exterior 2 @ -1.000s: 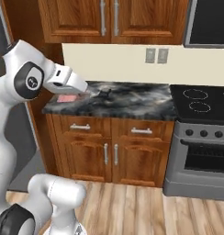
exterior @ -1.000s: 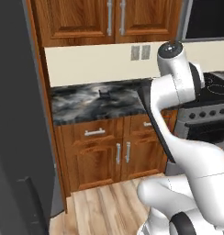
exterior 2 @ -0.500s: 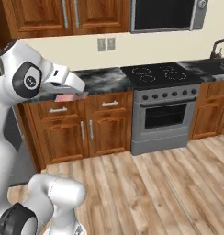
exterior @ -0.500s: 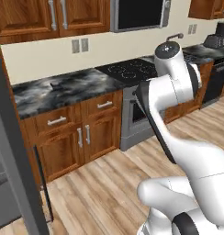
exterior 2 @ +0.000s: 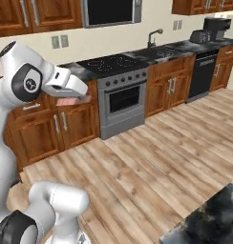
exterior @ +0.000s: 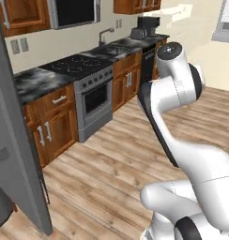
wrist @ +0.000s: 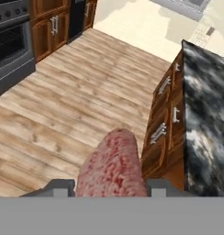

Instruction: Take the steak from the fridge and place it on the digital scale on the counter by the fridge. Wait a few seconds for a reading, then move it to the plate on the dining counter.

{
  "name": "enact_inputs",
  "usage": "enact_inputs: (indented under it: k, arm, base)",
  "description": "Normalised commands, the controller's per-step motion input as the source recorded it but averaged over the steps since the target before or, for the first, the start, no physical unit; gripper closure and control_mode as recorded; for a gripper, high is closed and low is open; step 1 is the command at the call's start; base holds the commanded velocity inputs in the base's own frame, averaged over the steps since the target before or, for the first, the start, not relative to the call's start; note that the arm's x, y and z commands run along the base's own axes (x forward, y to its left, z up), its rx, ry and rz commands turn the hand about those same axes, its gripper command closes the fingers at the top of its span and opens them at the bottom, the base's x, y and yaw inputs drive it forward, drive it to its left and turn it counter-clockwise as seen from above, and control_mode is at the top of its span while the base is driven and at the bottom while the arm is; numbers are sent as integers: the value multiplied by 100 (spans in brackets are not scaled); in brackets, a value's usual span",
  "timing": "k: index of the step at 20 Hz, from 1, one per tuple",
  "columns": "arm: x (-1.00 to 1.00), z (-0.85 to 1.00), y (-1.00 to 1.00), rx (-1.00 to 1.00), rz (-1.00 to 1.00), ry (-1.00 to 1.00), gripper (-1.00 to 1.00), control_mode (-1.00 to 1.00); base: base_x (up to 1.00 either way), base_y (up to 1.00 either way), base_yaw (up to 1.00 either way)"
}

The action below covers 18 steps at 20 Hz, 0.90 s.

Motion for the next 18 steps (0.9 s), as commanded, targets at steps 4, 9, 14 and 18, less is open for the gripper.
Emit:
enact_inputs:
  k: [4, 9, 14, 18]
  arm:
    - [0, 0, 0, 0, 0, 0, 100, 100]
    - [0, 0, 0, 0, 0, 0, 100, 100]
    - [0, 0, 0, 0, 0, 0, 100, 100]
    - [0, 0, 0, 0, 0, 0, 100, 100]
  base:
    - [-100, -9, -50]
    - [-100, -41, -43]
    - [-100, -30, -38]
    - [-100, -59, -35]
